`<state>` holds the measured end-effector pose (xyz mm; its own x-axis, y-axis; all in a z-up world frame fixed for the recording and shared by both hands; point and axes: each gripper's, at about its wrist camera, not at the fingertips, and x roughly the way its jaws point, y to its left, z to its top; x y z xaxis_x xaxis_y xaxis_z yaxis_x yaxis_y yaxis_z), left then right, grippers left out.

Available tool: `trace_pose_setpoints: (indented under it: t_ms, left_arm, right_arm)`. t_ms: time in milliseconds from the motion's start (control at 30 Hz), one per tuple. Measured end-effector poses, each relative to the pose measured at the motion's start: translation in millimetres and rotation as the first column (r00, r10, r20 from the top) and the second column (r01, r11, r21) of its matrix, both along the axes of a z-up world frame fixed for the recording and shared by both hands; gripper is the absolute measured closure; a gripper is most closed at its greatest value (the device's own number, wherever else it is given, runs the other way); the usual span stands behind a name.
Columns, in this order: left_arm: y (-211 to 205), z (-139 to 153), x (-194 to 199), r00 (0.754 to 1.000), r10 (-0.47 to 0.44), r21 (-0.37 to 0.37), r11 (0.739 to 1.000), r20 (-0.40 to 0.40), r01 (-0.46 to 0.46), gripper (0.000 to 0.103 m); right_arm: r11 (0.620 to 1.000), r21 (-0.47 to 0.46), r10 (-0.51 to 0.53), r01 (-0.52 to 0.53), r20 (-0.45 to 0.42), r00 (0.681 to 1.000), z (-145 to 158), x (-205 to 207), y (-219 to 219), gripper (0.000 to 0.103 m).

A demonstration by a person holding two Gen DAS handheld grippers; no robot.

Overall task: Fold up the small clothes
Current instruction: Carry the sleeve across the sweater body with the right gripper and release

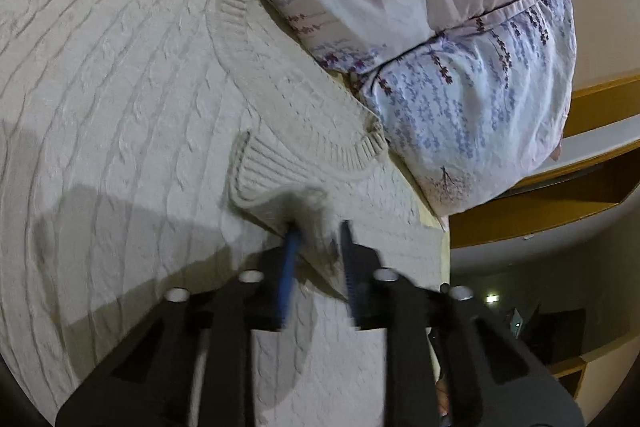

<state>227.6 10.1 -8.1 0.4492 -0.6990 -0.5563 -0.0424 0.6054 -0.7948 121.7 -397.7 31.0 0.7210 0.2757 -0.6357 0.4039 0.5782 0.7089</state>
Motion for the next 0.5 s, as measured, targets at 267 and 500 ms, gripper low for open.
trace_pose_setpoints:
  t_ms: [267, 500]
  left_arm:
    - [30.9, 27.9, -2.5, 0.991, 0.009, 0.073, 0.997, 0.135, -0.019, 0.095]
    - [73.9, 12.0, -17.0, 0.992, 0.052, 0.163, 0.984, 0.117, -0.071, 0.095]
  right_arm:
    - [0.994, -0.016, 0.108, -0.107, 0.129, 0.986, 25.8, -4.0, 34.8, 0.094]
    - [0.973, -0.091, 0.213, -0.214, -0.024, 0.977, -4.7, 5.2, 82.7, 0.094]
